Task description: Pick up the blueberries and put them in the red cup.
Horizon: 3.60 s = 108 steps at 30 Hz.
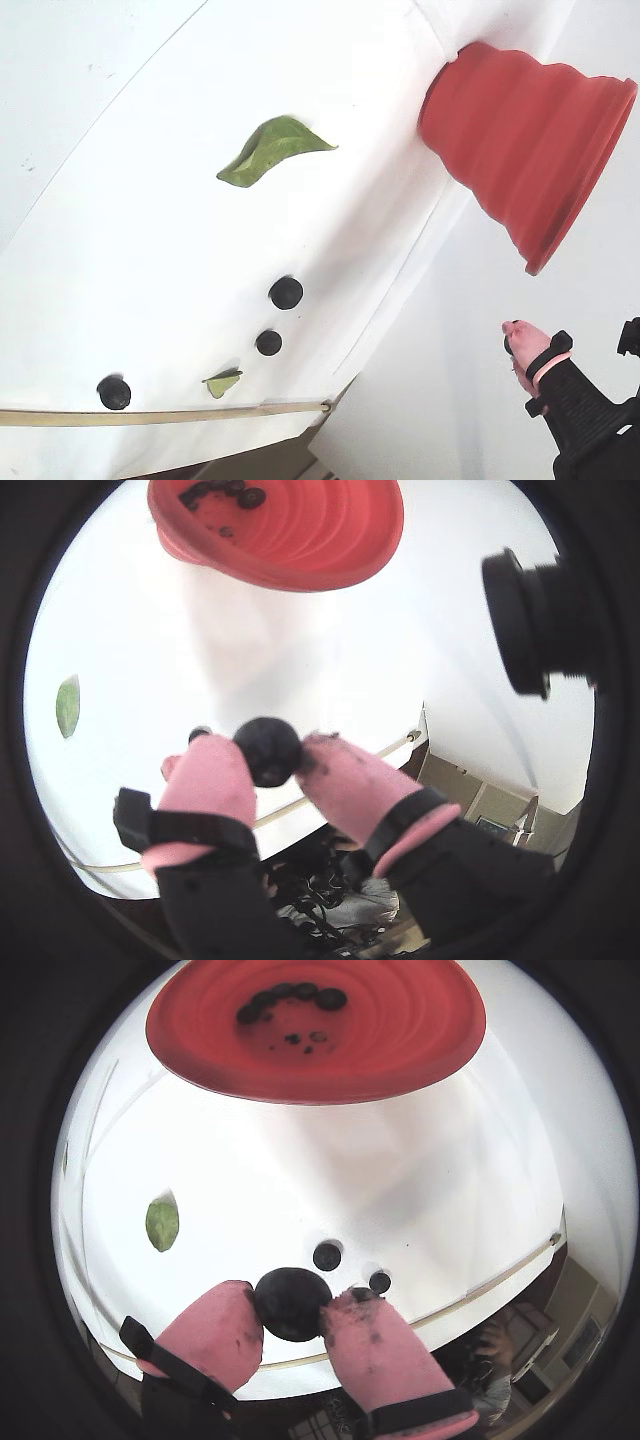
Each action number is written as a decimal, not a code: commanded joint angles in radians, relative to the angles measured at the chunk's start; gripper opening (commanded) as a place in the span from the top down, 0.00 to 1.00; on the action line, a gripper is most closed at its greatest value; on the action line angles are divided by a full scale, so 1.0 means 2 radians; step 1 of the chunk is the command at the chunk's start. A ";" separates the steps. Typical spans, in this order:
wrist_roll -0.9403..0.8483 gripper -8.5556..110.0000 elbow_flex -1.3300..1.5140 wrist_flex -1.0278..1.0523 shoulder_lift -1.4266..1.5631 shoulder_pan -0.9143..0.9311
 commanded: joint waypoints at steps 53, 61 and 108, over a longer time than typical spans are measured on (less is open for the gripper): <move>0.013 0.80 -0.133 -0.074 -0.046 0.048; 0.018 0.81 -0.127 -0.029 -0.015 0.048; 0.020 0.81 0.109 -0.001 0.058 0.056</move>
